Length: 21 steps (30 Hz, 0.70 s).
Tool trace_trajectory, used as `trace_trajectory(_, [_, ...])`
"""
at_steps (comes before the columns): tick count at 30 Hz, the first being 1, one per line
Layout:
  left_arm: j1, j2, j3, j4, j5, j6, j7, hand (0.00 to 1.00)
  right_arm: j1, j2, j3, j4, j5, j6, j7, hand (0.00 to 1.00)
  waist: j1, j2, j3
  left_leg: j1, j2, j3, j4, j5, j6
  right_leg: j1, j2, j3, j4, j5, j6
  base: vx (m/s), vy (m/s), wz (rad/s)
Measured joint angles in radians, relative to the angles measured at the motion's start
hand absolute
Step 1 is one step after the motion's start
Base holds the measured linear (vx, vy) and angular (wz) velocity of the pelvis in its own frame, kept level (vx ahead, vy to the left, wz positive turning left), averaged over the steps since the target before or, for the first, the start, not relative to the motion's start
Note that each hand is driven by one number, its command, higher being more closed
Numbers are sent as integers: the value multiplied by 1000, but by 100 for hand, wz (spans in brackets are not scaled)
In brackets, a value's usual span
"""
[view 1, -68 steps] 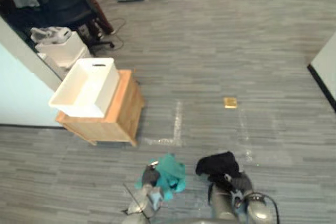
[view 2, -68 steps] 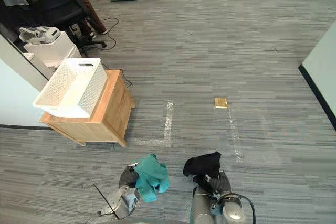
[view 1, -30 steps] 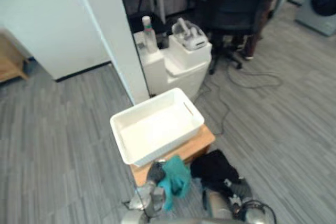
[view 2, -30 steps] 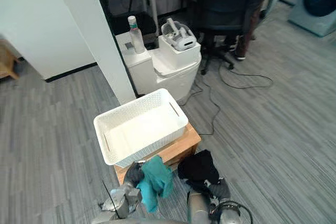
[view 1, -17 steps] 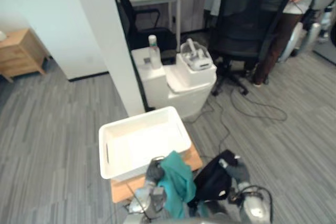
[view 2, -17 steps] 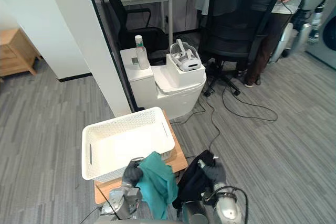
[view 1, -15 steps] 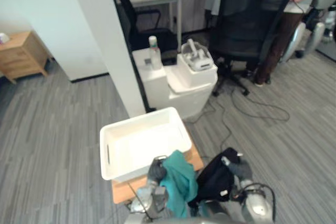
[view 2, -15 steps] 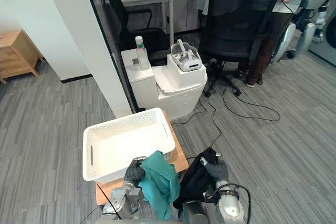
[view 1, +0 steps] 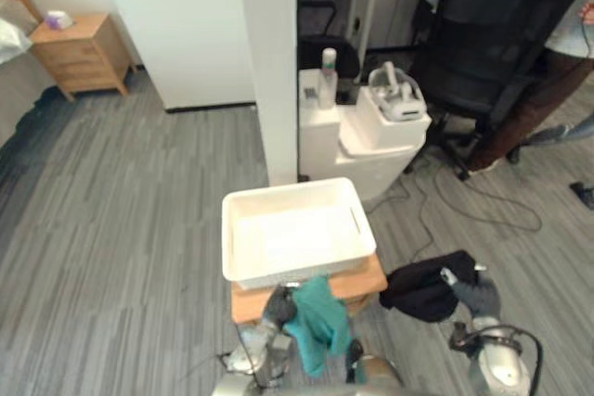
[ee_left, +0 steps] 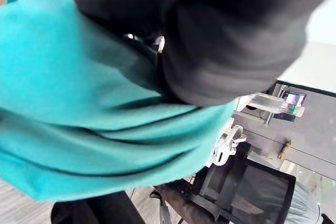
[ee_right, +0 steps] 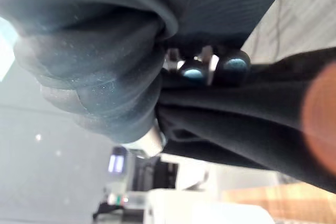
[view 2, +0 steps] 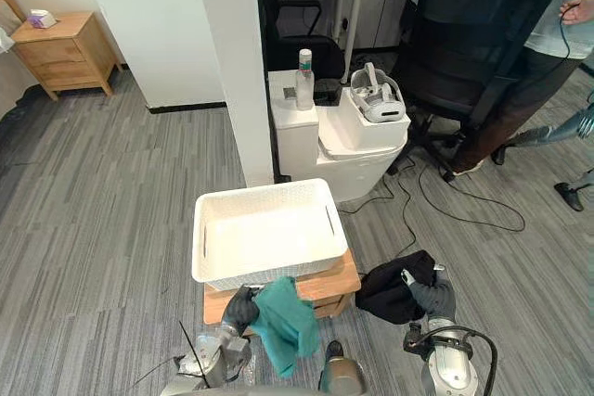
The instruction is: Tidy the bed and pick cloth on bed and put in laundry
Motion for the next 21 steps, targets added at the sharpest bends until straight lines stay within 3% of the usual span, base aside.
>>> trace_trajectory(7, [2,1,2,0,-1,0,-16,100,-37,-64,-23,-38,-26,-4,-2,100,-24,6,-5,-3,-6,-2,12,-2,1,2,-3,15,-10,9,7,-89,13,-1])
trace_trajectory(10, [8,4,27,0,-1,0,-22,100,-70,-66,-3,-38,-25,-6,0,100,-20,40,18,-25,83,34,186,-83,-10,3,43,63,15,-30,2,-55,-38,-37])
trace_trajectory(11, [14,8,53,0,-2,1,-26,100,-77,-62,33,-36,-23,-9,1,100,-18,35,42,-53,141,18,361,-98,2,-6,60,109,81,-75,-19,-27,-85,-42])
trace_trajectory(12, [19,7,86,-3,-2,5,-26,100,-75,-66,71,-35,-23,-9,4,100,-16,32,63,-123,203,-62,576,-57,108,-1,68,122,121,-103,-33,-31,-109,-41])
trace_trajectory(13, [22,7,98,-4,-2,7,-26,100,-75,-68,85,-35,-23,-10,5,100,-11,37,73,-167,220,-121,665,-15,169,5,74,130,124,-110,-41,-14,-49,-62])
trace_trajectory(14, [44,4,120,-12,-2,8,-24,100,-70,-82,117,-34,-16,-10,17,100,3,55,83,-243,196,-302,760,56,146,57,76,158,66,-113,-44,43,22,-51])
trace_trajectory(16, [51,6,119,-27,-2,7,-25,100,-70,-82,135,-34,-16,-10,22,100,2,60,86,-255,167,-357,715,-3,103,70,68,170,48,-111,-48,80,52,-22])
trace_trajectory(18, [53,-5,119,-49,-2,6,-29,100,-73,-84,143,-33,-16,-10,22,100,5,48,93,-276,106,-411,505,-50,74,70,48,177,58,-109,-51,47,36,15])
trace_trajectory(20, [58,-17,117,-58,-3,6,-40,100,-91,-101,153,-22,-16,-10,21,100,5,45,97,-267,68,-431,290,-41,59,70,32,176,69,-114,-44,-4,118,2])
trace_trajectory(21, [68,-21,111,-61,-2,6,-42,100,-93,-113,161,-21,-16,-12,22,100,8,59,98,-255,58,-430,201,-6,28,71,38,181,78,-122,-29,11,211,-41])
